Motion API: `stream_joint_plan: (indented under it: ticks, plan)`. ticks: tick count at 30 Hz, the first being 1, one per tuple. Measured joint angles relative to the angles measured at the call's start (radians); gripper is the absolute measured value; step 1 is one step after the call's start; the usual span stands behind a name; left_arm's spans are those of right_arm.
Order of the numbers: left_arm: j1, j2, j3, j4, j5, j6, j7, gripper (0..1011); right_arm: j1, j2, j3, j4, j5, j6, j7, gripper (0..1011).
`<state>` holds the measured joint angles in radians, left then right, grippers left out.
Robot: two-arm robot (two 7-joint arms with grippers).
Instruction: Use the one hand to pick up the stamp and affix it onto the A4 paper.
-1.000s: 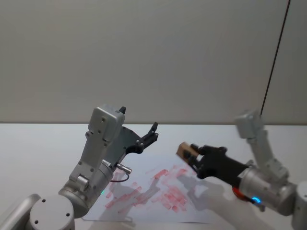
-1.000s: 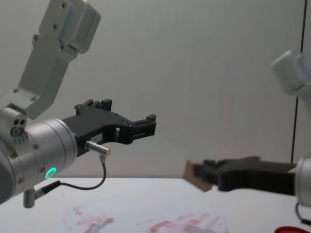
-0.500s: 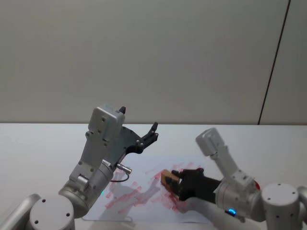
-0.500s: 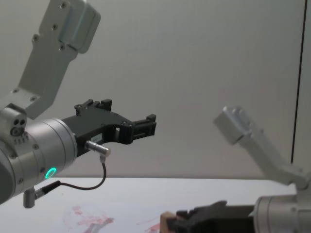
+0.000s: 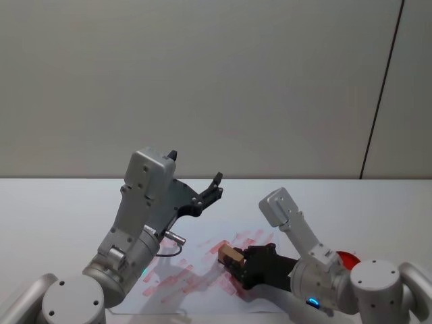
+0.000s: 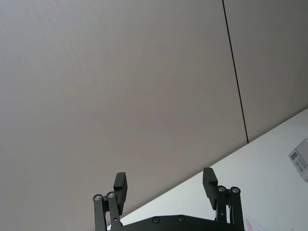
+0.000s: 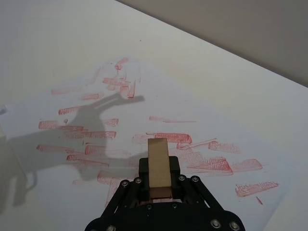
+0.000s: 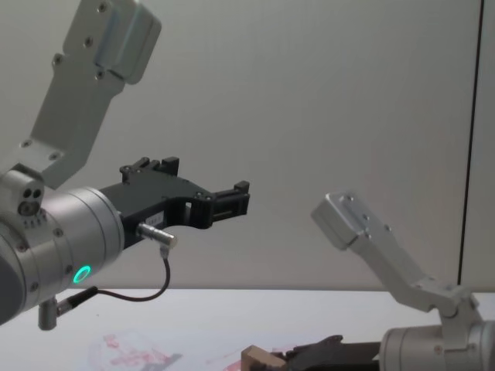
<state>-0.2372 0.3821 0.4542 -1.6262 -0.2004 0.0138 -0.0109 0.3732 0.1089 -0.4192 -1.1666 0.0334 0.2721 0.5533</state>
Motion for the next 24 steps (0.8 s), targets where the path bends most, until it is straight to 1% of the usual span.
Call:
stream_joint_plan:
  ticks: [6, 11, 18, 21, 24]
  plan:
    - [0.000, 0.000, 0.000, 0.000, 0.000, 0.000, 0.000, 1002, 0.001, -0.002, -0.003, 0.002, 0.005, 0.000, -0.007, 224]
    - [0.000, 0.000, 0.000, 0.000, 0.000, 0.000, 0.000, 1002, -0.006, 0.004, 0.001, -0.028, 0.031, 0.003, -0.015, 224]
    - [0.000, 0.000, 0.000, 0.000, 0.000, 0.000, 0.000, 1002, -0.016, 0.024, 0.028, -0.118, 0.089, -0.002, -0.033, 224]
    - [0.000, 0.000, 0.000, 0.000, 0.000, 0.000, 0.000, 1002, -0.025, 0.041, 0.047, -0.173, 0.120, -0.008, -0.045, 224]
    - [0.000, 0.000, 0.000, 0.000, 0.000, 0.000, 0.000, 1003, -0.032, 0.053, 0.058, -0.201, 0.138, -0.009, -0.054, 224]
